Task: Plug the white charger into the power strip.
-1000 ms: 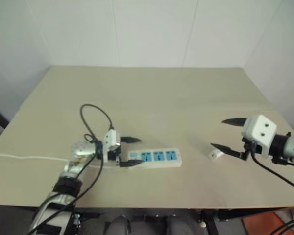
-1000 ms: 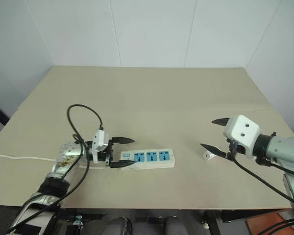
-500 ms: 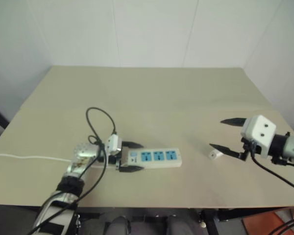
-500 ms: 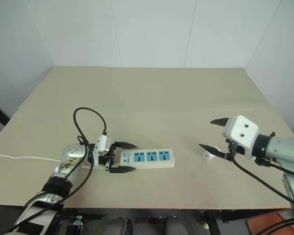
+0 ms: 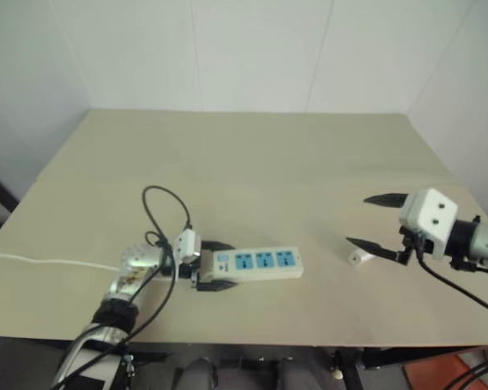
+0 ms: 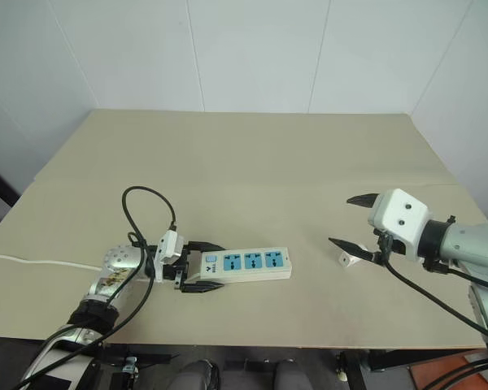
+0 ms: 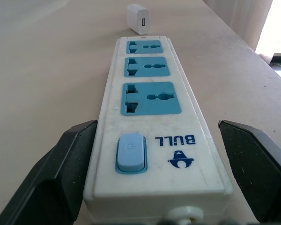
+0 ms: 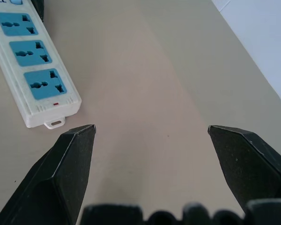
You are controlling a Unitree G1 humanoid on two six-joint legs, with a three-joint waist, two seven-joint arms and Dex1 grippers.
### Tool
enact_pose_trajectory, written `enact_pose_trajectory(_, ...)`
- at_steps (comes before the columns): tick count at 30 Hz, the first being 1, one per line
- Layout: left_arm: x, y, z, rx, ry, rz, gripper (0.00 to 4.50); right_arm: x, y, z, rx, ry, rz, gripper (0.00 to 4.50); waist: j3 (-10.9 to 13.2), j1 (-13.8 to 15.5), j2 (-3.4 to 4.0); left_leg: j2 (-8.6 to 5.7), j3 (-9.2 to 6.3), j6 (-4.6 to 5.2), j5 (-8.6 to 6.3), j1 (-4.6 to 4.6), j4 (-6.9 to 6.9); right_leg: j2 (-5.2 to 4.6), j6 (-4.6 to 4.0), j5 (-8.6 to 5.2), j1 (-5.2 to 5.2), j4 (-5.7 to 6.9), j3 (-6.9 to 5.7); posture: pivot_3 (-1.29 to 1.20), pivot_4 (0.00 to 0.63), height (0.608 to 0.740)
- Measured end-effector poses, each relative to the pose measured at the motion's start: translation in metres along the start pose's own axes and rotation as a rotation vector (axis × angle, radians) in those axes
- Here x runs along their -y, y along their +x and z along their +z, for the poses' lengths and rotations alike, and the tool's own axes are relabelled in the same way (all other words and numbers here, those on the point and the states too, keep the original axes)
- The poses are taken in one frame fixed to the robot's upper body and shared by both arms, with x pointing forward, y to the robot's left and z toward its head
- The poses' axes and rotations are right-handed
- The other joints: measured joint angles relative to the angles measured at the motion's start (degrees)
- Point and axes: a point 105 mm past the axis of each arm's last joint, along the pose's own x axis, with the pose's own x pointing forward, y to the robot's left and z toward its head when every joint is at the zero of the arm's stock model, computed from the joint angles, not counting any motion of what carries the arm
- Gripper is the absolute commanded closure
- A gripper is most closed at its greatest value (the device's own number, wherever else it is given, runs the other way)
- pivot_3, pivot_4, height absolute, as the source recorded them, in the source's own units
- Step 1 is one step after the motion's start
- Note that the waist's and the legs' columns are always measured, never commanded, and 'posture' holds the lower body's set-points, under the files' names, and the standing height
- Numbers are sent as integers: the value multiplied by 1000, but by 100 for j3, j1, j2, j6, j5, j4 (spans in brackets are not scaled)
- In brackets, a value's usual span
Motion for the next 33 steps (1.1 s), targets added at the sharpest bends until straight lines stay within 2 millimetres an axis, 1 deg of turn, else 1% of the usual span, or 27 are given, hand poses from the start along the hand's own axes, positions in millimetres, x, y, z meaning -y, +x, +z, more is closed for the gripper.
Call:
enact_pose_trajectory(5,-1,1,-1,17,-9,30,52,2,-1,3,2,-12,11,0,-3,1,5,0,0,0,0,6,0,-1,1,-1,5,0,0,0,150,740)
enact_pose_trajectory(8,0,1,-3,20,4,33,52,6,-1,9,11,-33,9,0,-10,4,16,0,1,0,0,16,0,-1,6,-4,14,-1,0,0,150,740)
enact_pose_trajectory(10,2,1,-6,12,21,20,429,6,1,9,12,-33,21,0,-15,2,22,0,2,0,0,18,-1,0,13,-8,15,-1,1,0,150,740)
enact_pose_trajectory(11,3,1,-6,9,25,15,548,6,2,9,13,-32,32,0,-19,1,29,0,3,0,0,19,-1,-1,17,-10,16,-1,2,0,150,740)
enact_pose_trajectory(13,3,0,-8,4,23,8,1122,5,4,9,16,-33,51,0,-27,-15,43,0,5,0,0,23,-2,0,29,-18,17,0,4,0,150,740)
enact_pose_trajectory(14,3,-1,-8,2,25,6,1217,5,4,9,14,-33,55,0,-30,-19,47,0,5,0,0,23,-2,0,31,-19,16,0,4,0,150,740)
enact_pose_trajectory(17,2,-1,-9,-1,29,-4,1208,11,4,11,14,-44,61,0,-33,-30,53,1,5,0,0,28,-3,0,32,-20,19,1,5,0,150,740)
enact_pose_trajectory(21,0,0,-8,-5,30,-10,1208,13,6,13,22,-50,82,0,-33,-23,53,0,5,0,0,28,-3,0,35,-22,20,1,5,0,150,740)
enact_pose_trajectory(24,-1,3,-7,-4,31,-20,1208,15,5,3,-11,-41,132,0,-34,-19,53,0,6,0,0,28,-2,0,35,-21,21,1,5,0,150,740)
enact_pose_trajectory(28,-1,4,-6,-6,19,-26,1208,13,3,-19,-148,-130,284,0,-35,-16,57,0,8,0,0,29,-3,-1,36,-22,19,-1,6,0,150,740)
enact_pose_trajectory(33,-1,6,-6,-10,15,-33,1208,-5,13,-40,-275,-303,518,0,-35,3,56,-2,8,0,0,26,-2,-2,43,-27,18,-3,5,0,150,740)
